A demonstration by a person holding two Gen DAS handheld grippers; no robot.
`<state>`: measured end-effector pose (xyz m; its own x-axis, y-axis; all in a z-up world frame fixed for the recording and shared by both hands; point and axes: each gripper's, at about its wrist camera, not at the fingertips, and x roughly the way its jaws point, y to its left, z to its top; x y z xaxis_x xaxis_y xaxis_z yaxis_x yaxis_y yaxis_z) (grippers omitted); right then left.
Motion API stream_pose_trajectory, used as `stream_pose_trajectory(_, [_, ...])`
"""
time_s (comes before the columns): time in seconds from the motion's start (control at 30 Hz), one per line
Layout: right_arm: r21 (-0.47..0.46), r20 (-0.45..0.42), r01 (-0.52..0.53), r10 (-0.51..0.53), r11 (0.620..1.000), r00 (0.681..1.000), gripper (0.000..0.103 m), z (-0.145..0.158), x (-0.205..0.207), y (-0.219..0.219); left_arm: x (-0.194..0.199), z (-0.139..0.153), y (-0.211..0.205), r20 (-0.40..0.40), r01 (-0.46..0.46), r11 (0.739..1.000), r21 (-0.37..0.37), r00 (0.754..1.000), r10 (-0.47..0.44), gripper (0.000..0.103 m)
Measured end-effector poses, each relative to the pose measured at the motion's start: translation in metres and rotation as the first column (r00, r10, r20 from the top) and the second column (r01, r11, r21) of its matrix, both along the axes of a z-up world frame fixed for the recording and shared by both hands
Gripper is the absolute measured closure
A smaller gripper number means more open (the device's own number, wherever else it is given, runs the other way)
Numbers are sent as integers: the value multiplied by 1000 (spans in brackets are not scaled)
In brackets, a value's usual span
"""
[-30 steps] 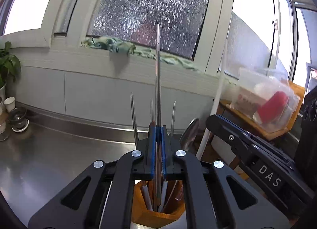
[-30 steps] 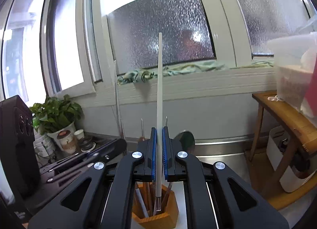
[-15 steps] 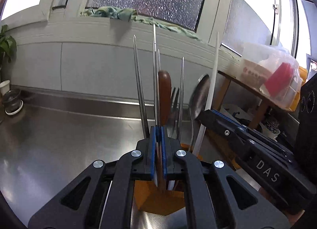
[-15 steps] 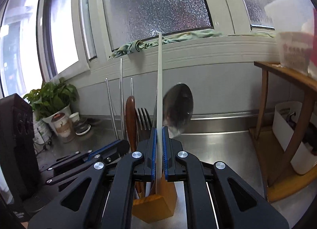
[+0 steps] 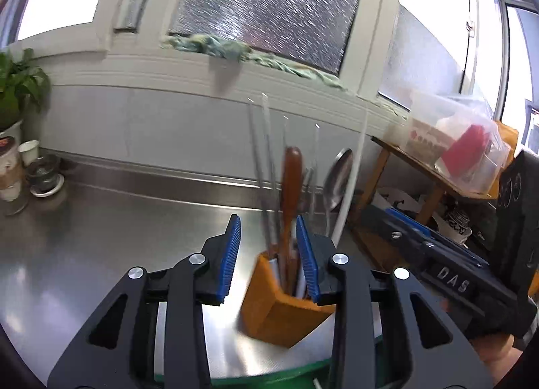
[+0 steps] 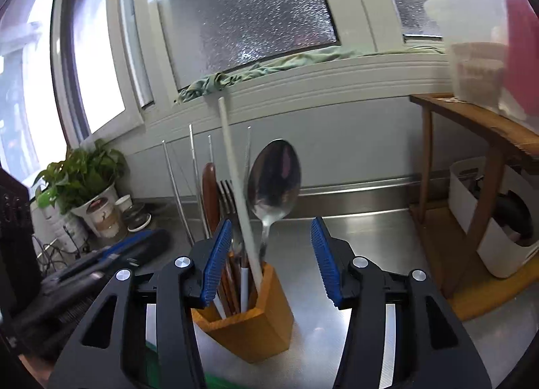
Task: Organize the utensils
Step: 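Move both open grippers back down over the green tray, then grasp a wooden spoon handle with left gripper while right grasps a white chopstick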
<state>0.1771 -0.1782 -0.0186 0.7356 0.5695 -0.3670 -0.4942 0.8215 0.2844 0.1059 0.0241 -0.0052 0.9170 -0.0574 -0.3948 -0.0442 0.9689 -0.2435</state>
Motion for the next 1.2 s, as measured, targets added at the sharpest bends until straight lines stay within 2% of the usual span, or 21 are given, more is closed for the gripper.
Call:
stream_pose_trajectory(0.2, [-7,6,12,-12,1000,1000,52,15,-22,-25,-41,18,22,1,-66,998,-11,998,66,63])
stream_pose_trajectory(0.3, [-24,14,8,-8,1000,1000,49,22,-43,-40,-66,27,26,3,-81,997,-19,997,81,55])
stream_pose_trajectory(0.4, [-75,38,17,-15,997,999,36,26,-64,-48,-91,33,23,3,-76,997,-5,997,76,43])
stream_pose_trajectory(0.47, [-91,15,21,-20,996,1000,25,26,-73,-53,-105,34,20,-25,-65,998,-12,998,65,31])
stream_pose_trajectory(0.5, [-97,-22,8,-10,995,1000,20,24,-78,-56,-108,34,19,-40,-58,998,-12,998,57,26])
stream_pose_trajectory(0.57, [-103,-108,-46,34,994,994,10,22,-83,-56,-115,33,14,-114,-33,999,-11,993,32,9])
stream_pose_trajectory(0.6, [-115,-168,-84,64,990,984,4,19,-85,-54,-116,31,13,-147,-20,1000,-20,989,17,7])
stream_pose_trajectory(0.67, [-160,-264,-136,91,978,960,4,13,-88,-48,-115,25,8,-263,18,999,-32,965,-26,8])
stream_pose_trajectory(0.7, [-206,-338,-177,100,962,936,4,7,-89,-42,-112,21,6,-321,36,999,-32,946,-45,8])
stream_pose_trajectory(0.8, [-282,-493,-267,99,921,864,4,-13,-94,-27,-106,-3,-1,-509,101,992,-69,852,-122,8])
stream_pose_trajectory(0.83, [-302,-524,-287,93,909,847,6,-20,-96,-22,-107,-11,-3,-550,109,991,-74,825,-132,8])
stream_pose_trajectory(0.87, [-322,-573,-314,80,893,816,9,-31,-99,-18,-108,-17,-4,-577,118,990,-79,804,-142,10])
stream_pose_trajectory(0.9, [-316,-626,-349,82,882,775,23,-41,-101,-14,-109,-25,-6,-607,131,988,-84,779,-155,13])
stream_pose_trajectory(0.93, [-302,-667,-376,88,876,740,43,-50,-102,-12,-110,-35,-10,-641,153,984,-94,747,-178,25])
stream_pose_trajectory(0.97, [-294,-697,-398,90,869,711,54,-58,-104,-9,-113,-44,-14,-665,172,980,-98,721,-193,40])
stream_pose_trajectory(1.0, [-310,-714,-413,77,856,696,72,-67,-106,-5,-114,-53,-18,-692,188,977,-97,693,-201,46])
stream_pose_trajectory(1.03, [-318,-721,-418,69,851,690,81,-72,-107,-3,-114,-59,-20,-707,194,976,-100,677,-207,58])
stream_pose_trajectory(1.1, [-290,-747,-429,78,856,660,83,-81,-110,2,-115,-68,-22,-716,194,974,-118,663,-219,66])
stream_pose_trajectory(1.2, [-264,-752,-425,91,866,653,83,-85,-115,4,-117,-71,-22,-712,187,973,-135,664,-226,66])
